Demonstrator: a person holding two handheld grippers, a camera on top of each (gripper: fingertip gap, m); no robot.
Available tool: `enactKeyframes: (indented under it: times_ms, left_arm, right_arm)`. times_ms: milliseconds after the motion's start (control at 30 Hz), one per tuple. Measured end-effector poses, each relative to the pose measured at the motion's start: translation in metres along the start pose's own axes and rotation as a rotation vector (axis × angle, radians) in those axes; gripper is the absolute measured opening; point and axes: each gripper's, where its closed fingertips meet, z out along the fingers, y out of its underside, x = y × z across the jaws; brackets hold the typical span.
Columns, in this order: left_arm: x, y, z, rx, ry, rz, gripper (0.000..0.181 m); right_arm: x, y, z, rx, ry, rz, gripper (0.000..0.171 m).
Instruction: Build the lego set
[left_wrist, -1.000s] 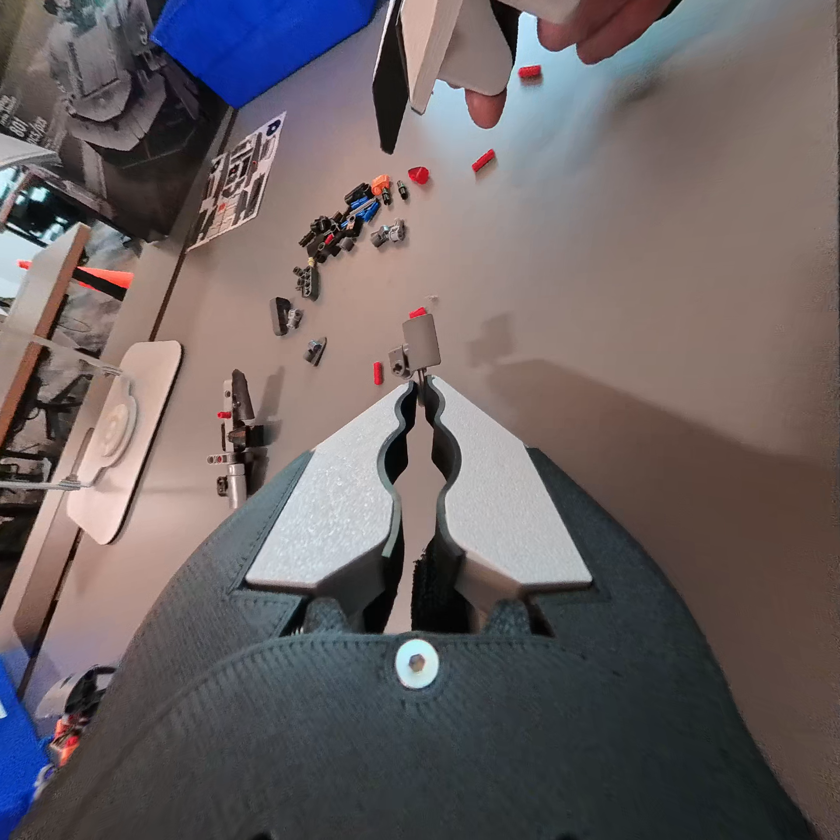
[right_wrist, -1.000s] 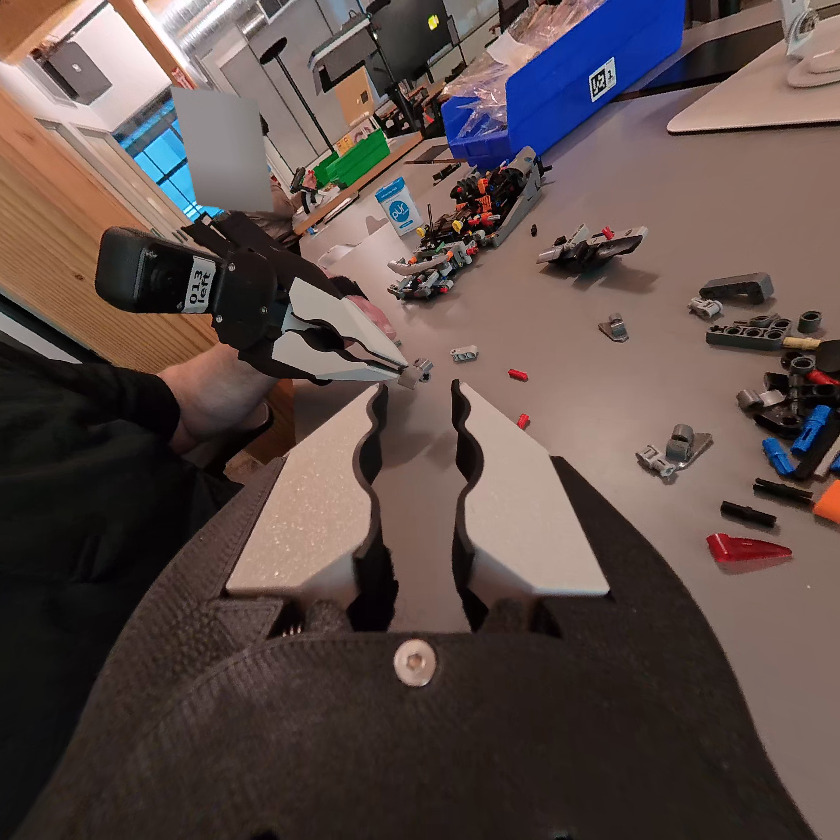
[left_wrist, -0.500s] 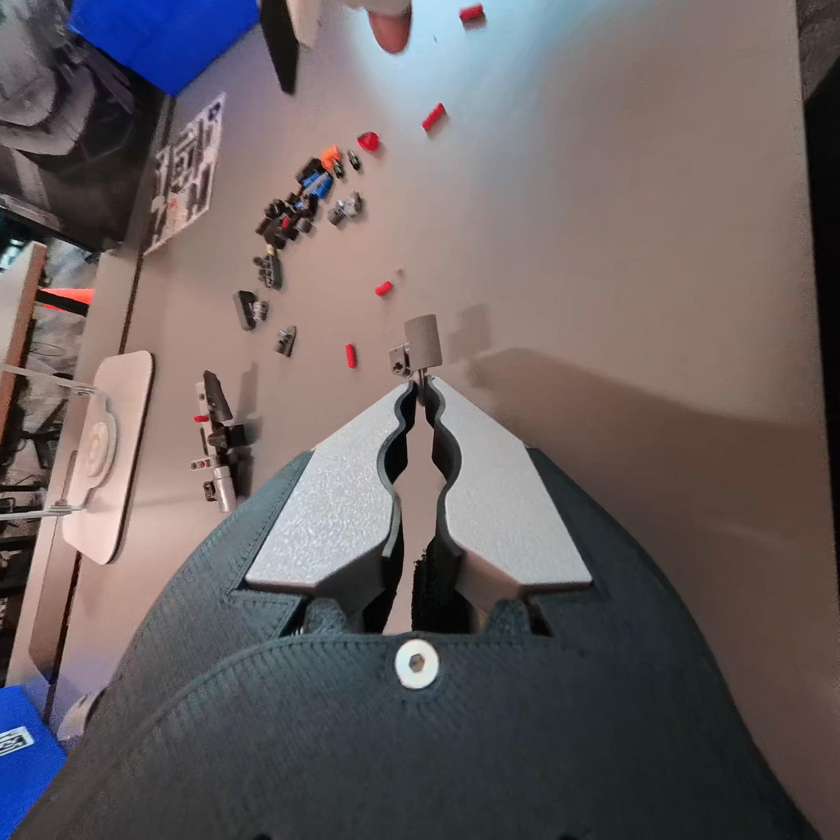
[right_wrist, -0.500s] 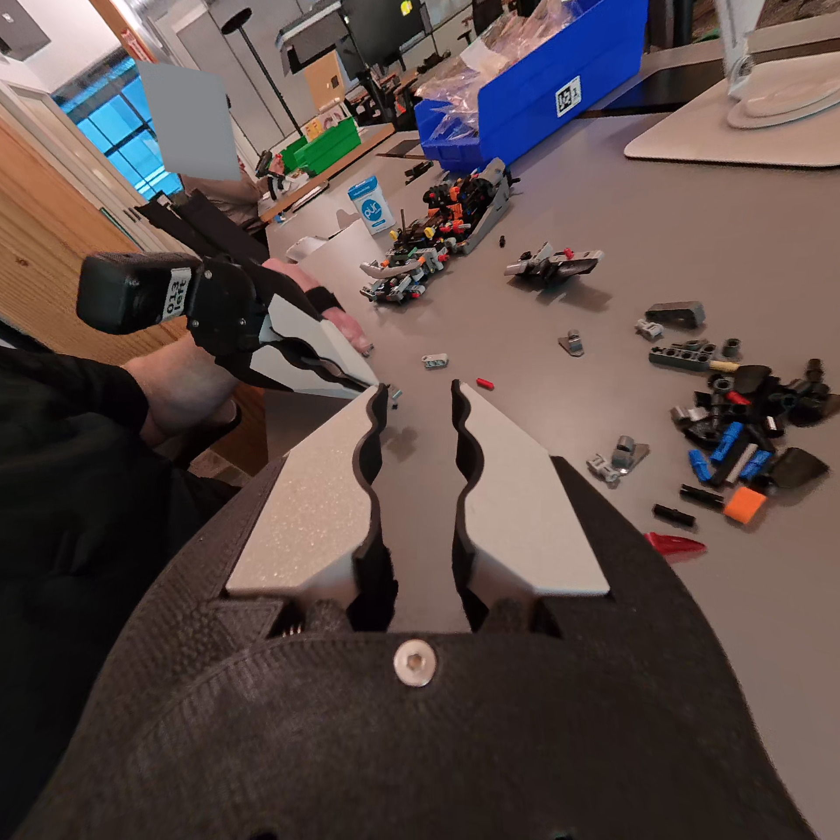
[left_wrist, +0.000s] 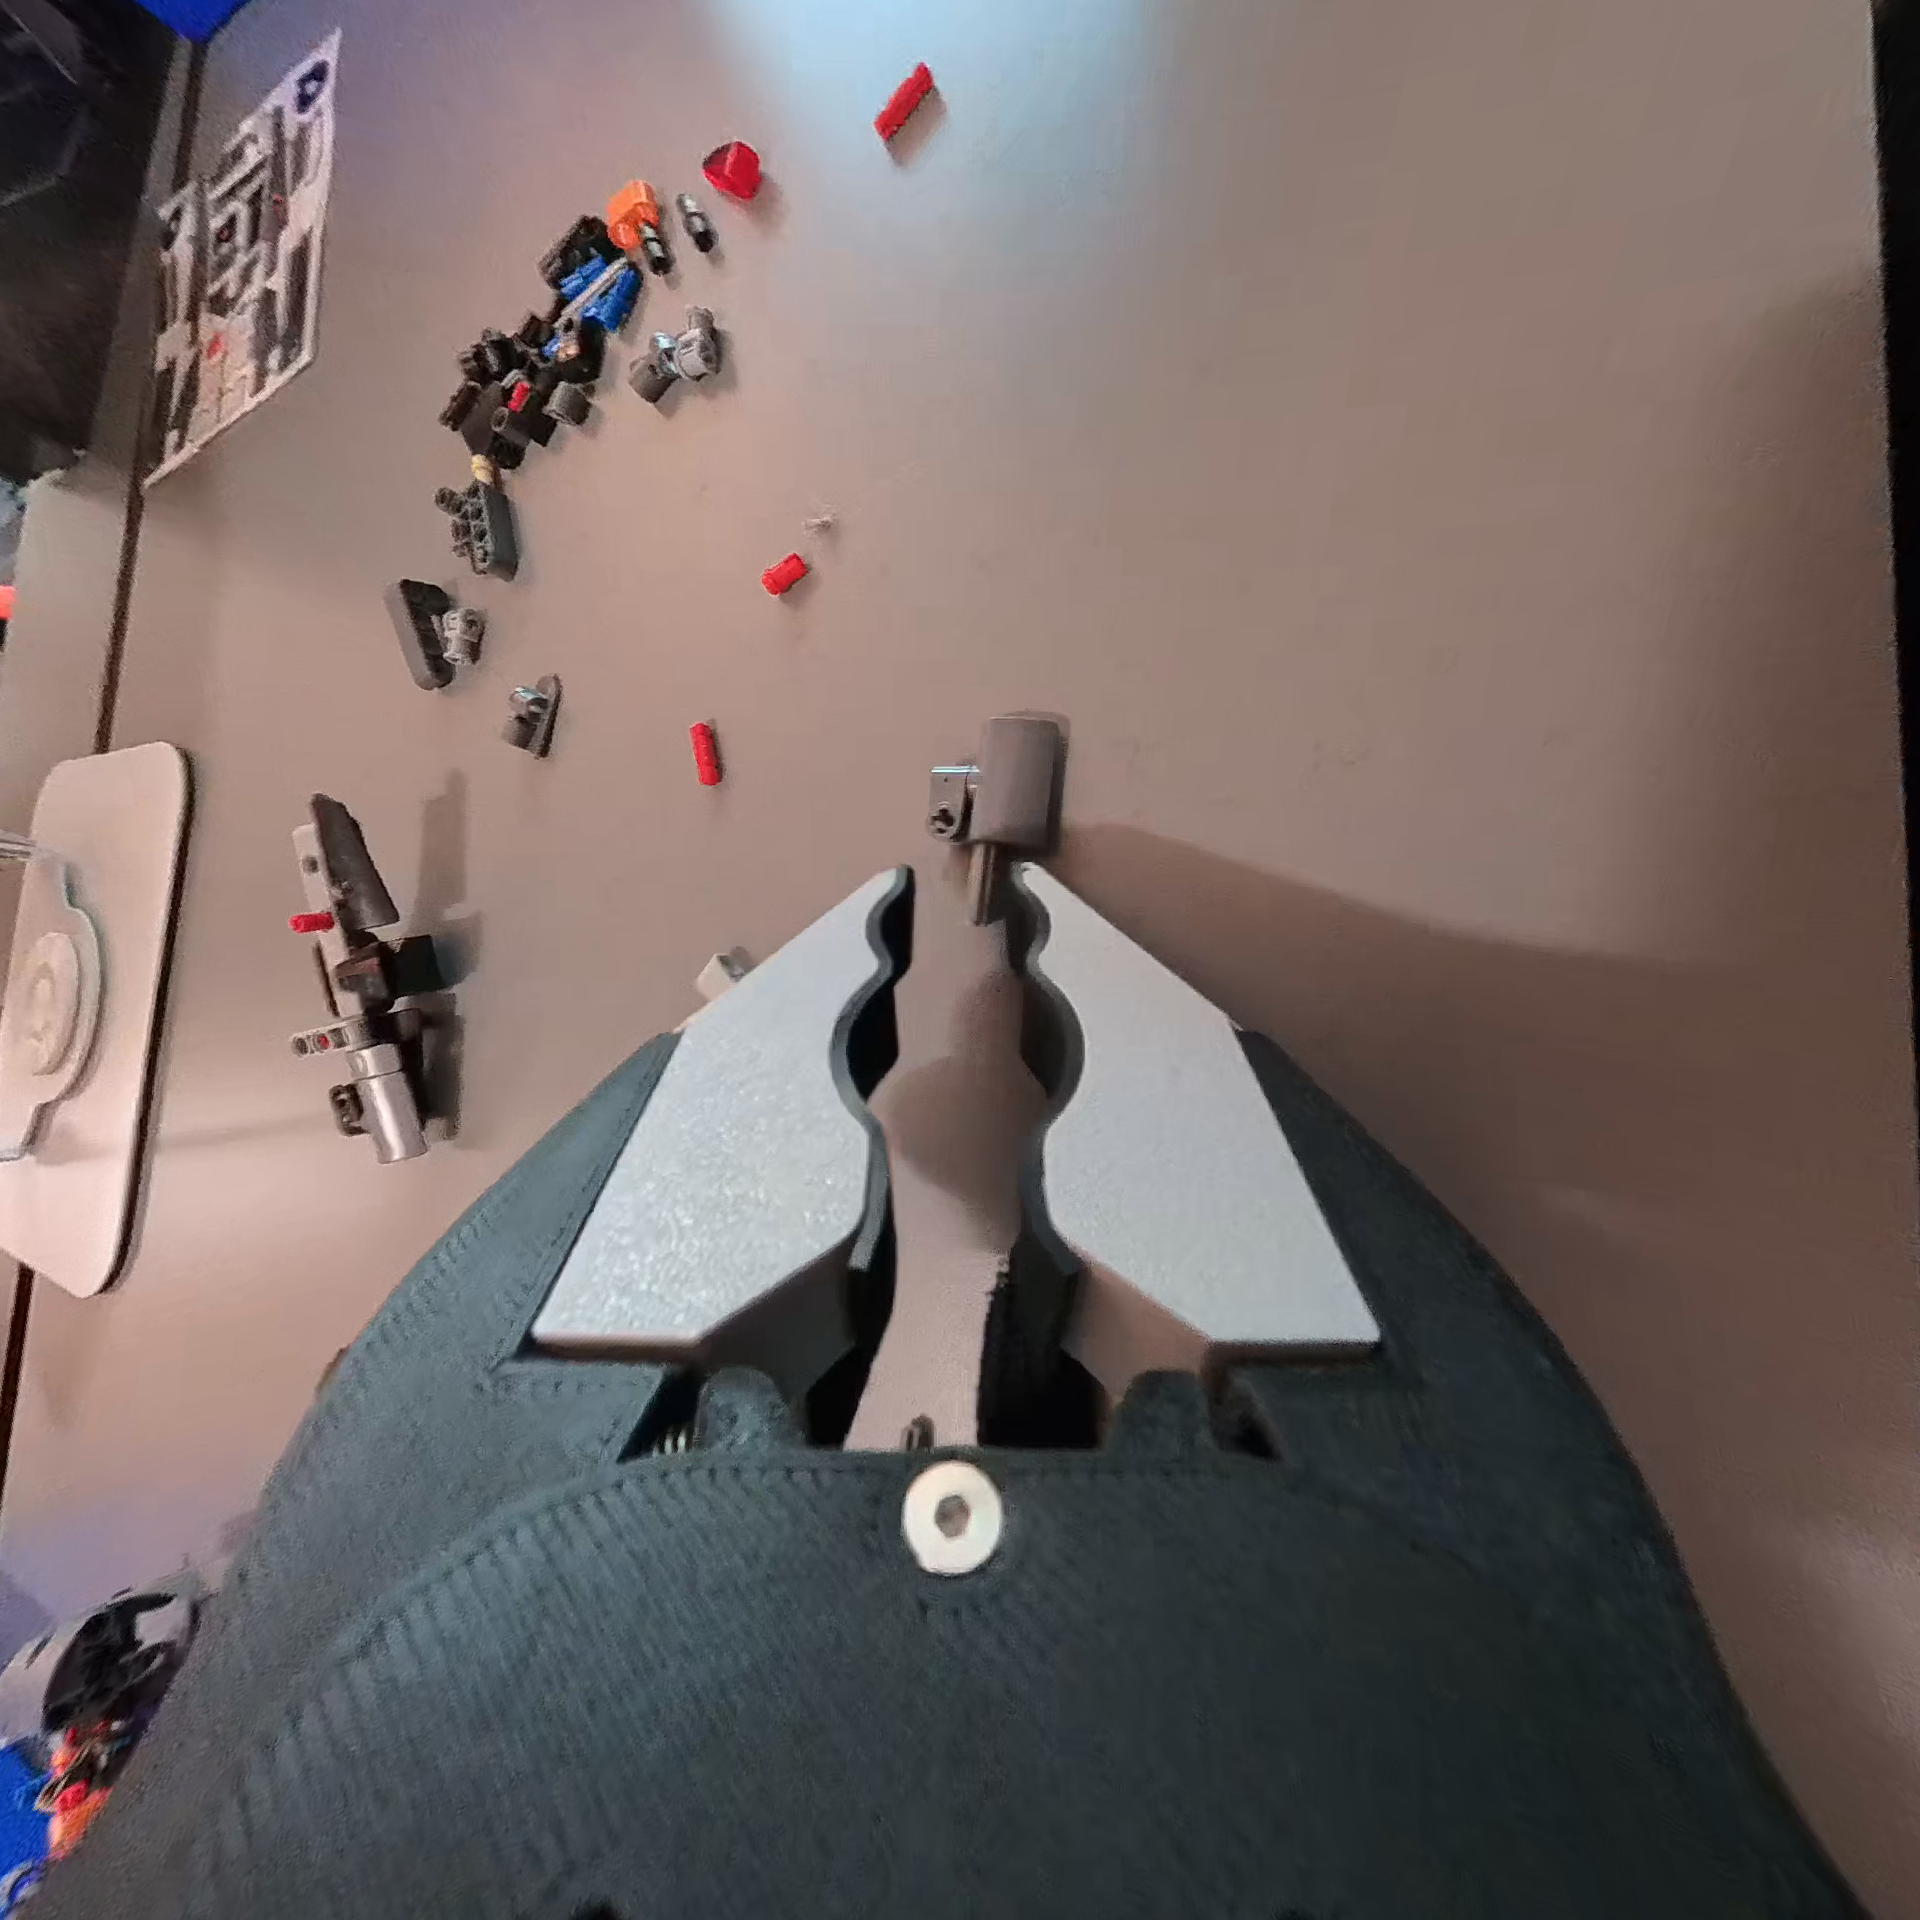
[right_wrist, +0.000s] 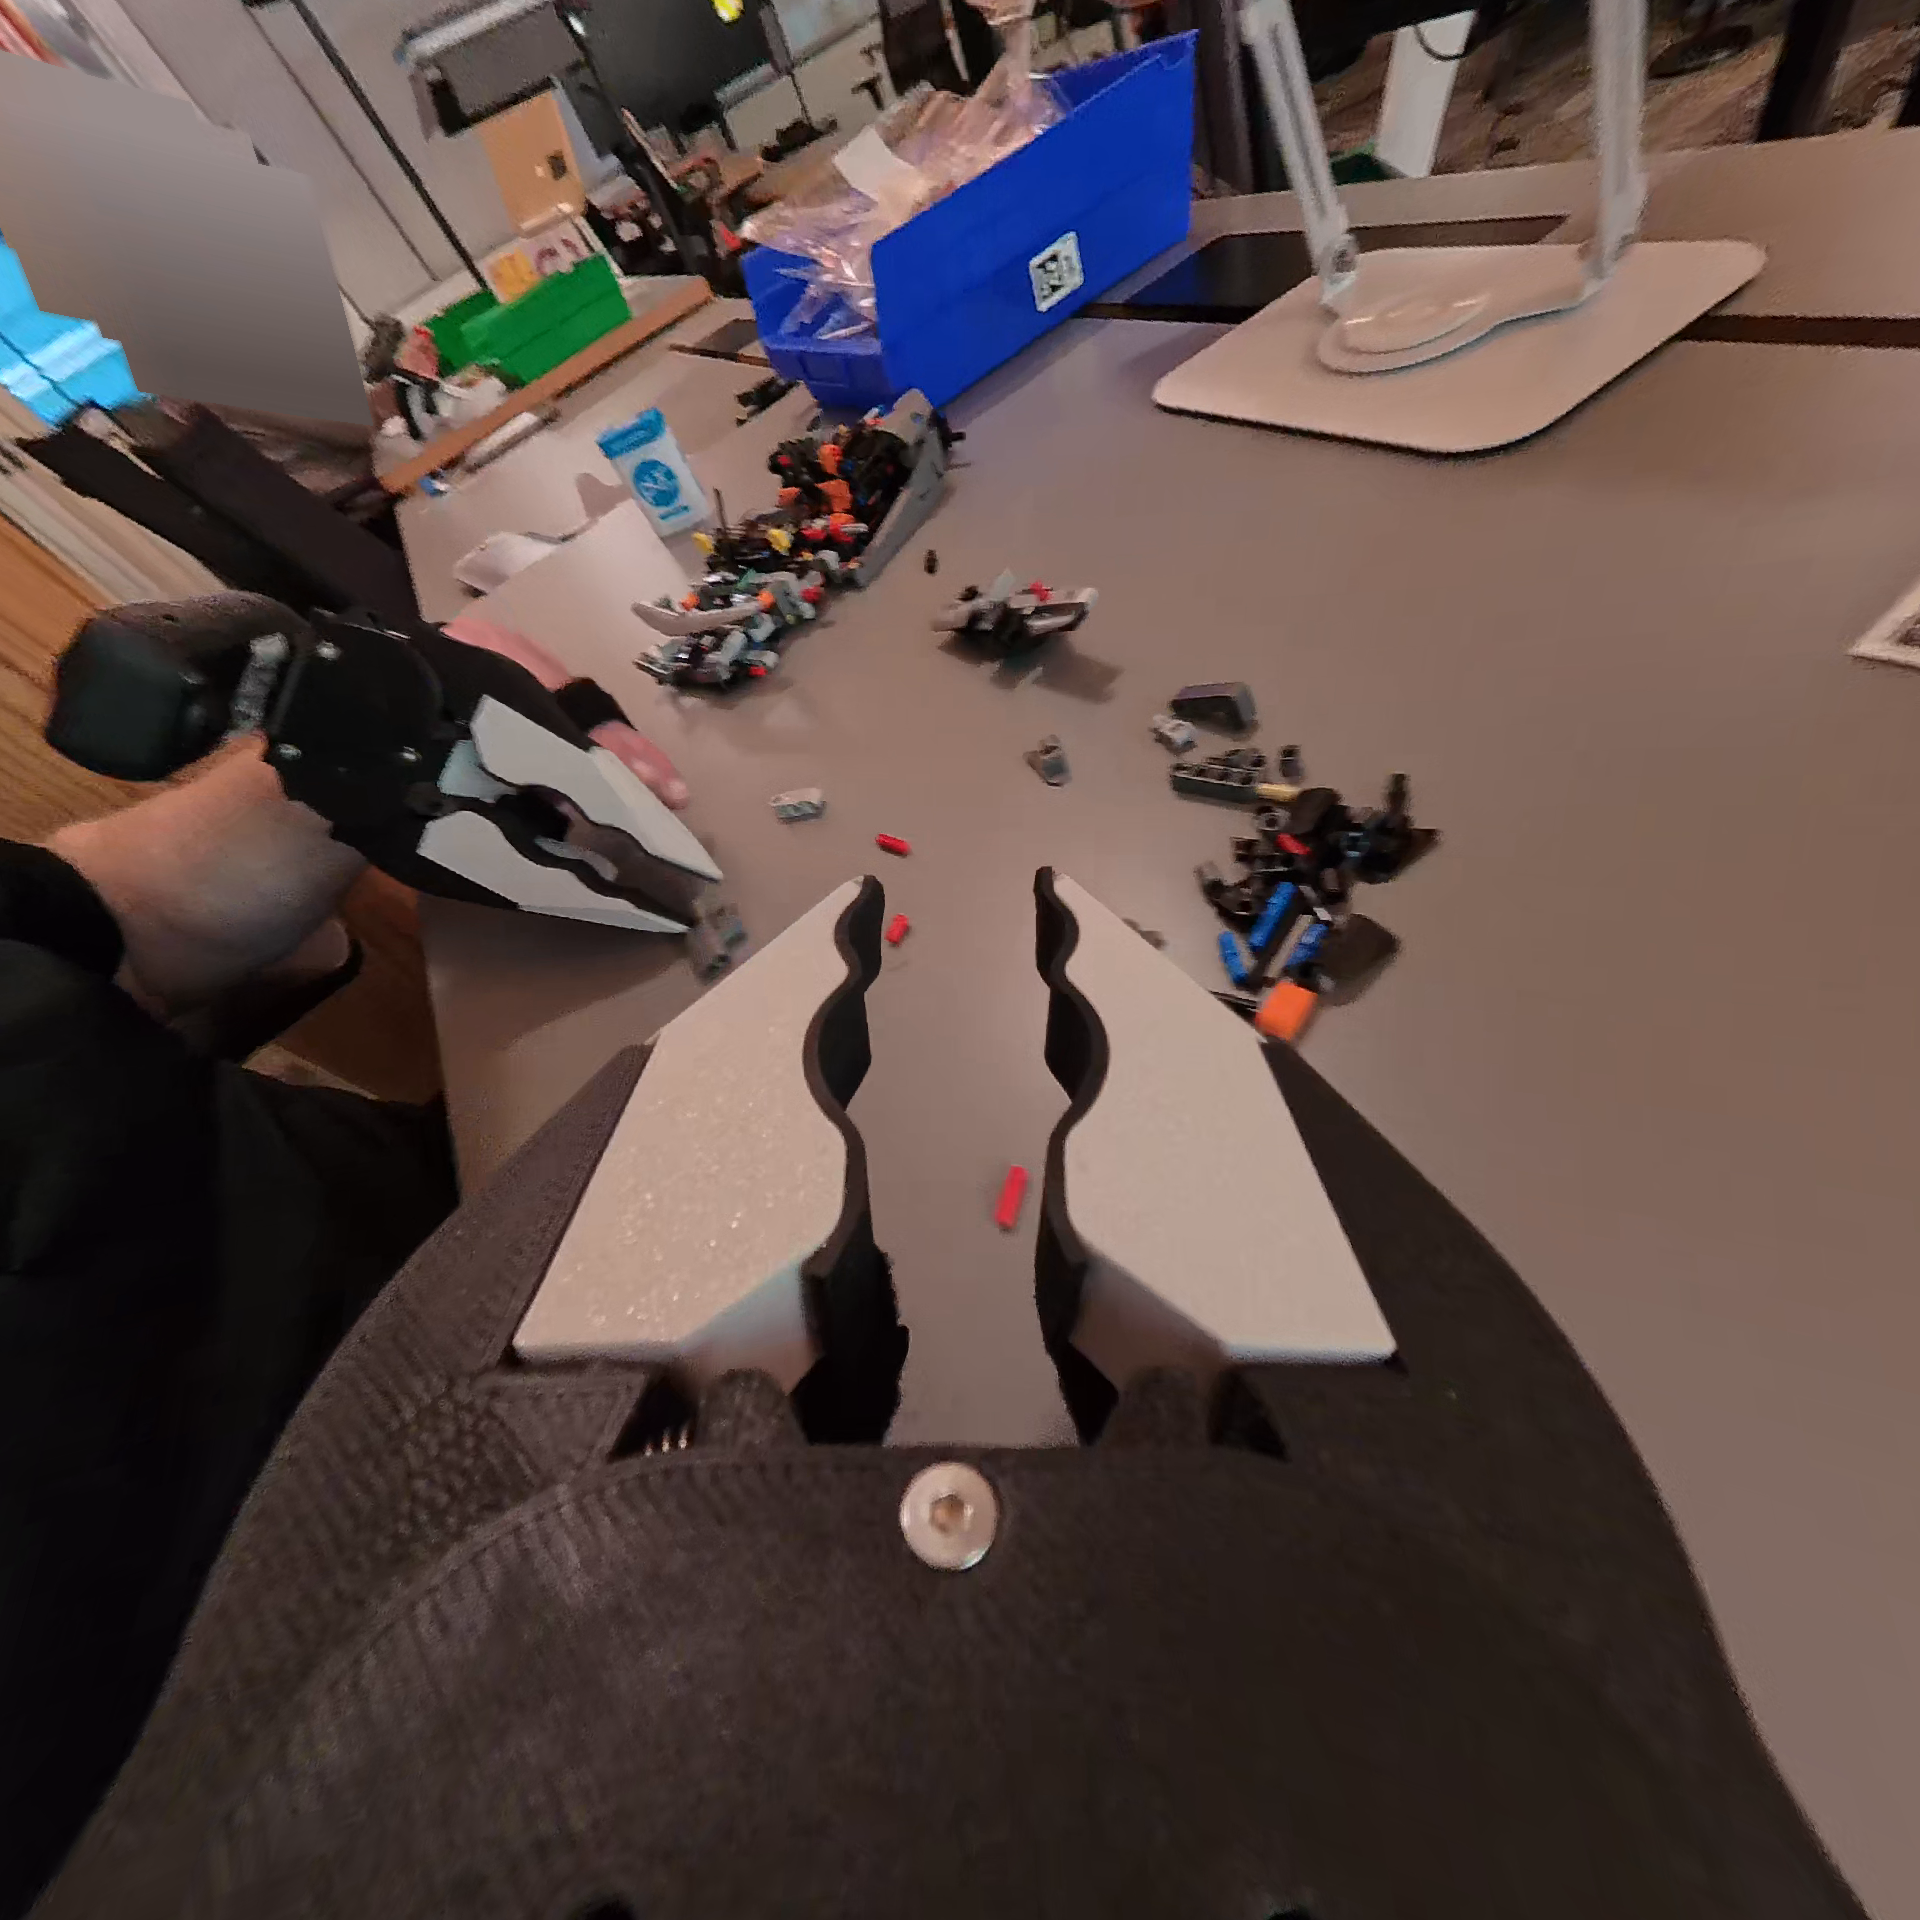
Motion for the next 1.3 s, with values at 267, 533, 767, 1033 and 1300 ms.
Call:
enactKeyframes:
  times_ms: [267,533,767,1033,1300]
  left_arm:
    - [-0.028,-0.009,-0.017,0.087,-0.103,-0.051,0.031]
    - [-0.063,-0.009,-0.017,0.126,-0.249,-0.039,0.023]
    - [-0.073,-0.009,-0.014,0.155,-0.290,-0.039,0.020]
    - [-0.077,-0.004,-0.013,0.151,-0.305,-0.052,0.019]
    - [-0.077,-0.005,-0.010,0.155,-0.306,-0.054,0.018]
  right_arm:
    - [0.043,-0.005,-0.003,-0.139,0.125,-0.183,0.023]
    - [0.076,0.017,0.030,-0.416,0.105,-0.326,0.012]
    - [0.093,0.038,0.046,-0.551,0.082,-0.377,0.013]
    - [0.111,0.039,0.044,-0.576,0.120,-0.392,0.007]
    - [0.083,0.039,0.065,-0.580,0.022,-0.511,0.011]
